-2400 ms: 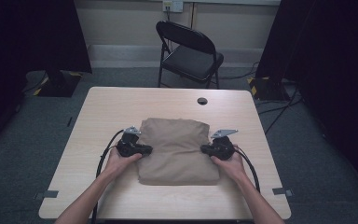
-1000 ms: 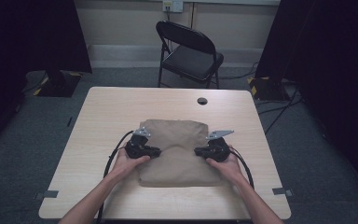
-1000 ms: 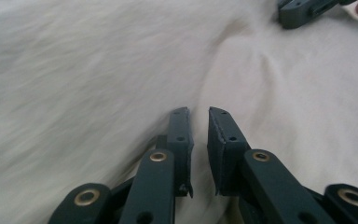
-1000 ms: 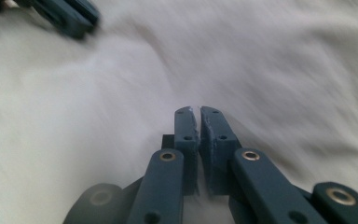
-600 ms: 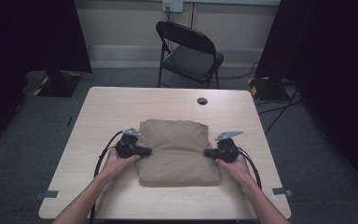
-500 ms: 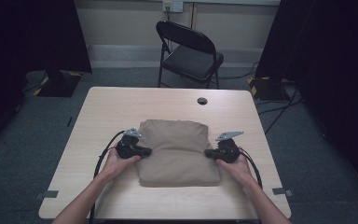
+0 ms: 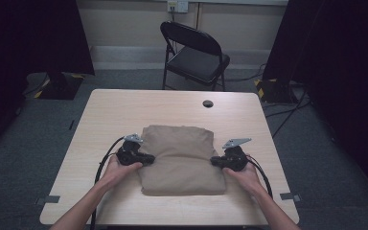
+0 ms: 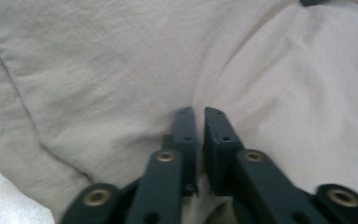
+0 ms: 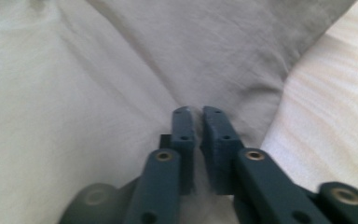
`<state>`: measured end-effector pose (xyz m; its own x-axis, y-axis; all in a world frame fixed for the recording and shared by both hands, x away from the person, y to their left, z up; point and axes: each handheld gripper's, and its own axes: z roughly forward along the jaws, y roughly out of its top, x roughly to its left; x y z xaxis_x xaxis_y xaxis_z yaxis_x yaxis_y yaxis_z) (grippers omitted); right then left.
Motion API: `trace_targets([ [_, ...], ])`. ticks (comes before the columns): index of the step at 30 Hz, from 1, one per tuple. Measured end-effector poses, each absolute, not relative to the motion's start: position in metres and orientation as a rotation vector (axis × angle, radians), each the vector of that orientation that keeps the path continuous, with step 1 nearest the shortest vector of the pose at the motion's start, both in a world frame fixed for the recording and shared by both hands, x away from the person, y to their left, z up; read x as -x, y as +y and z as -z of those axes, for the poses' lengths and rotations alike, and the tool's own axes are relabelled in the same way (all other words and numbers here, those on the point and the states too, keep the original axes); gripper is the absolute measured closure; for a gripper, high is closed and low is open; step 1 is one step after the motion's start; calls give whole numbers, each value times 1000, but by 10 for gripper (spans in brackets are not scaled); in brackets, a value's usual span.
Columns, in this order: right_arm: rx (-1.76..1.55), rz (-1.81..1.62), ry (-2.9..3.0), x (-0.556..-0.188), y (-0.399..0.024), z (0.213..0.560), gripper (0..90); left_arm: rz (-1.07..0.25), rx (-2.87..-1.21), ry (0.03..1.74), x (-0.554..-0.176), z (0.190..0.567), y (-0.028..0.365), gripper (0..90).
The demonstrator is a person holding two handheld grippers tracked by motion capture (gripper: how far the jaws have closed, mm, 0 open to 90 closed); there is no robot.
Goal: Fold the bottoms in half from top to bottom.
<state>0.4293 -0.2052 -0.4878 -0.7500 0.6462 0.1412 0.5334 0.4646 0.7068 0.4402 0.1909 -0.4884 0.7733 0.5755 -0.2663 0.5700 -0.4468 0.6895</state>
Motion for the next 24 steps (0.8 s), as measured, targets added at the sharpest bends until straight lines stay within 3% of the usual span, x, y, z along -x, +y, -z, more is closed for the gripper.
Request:
trace_targets([
  [7,-970,-1312,2528,-409,-205,465,736,-40,-2103,800,-422,467,193,784],
  [14,-858,-1387,2545,-376,-200,449,704,-9,-2146,813,-421,479,185,757],
  [19,-787,-1377,2613,-353,-197,453,676,-6,-2147,861,-429,489,188,761],
  [24,-757,-1306,2624,-346,-205,460,590,-37,-2170,856,-430,489,184,770],
])
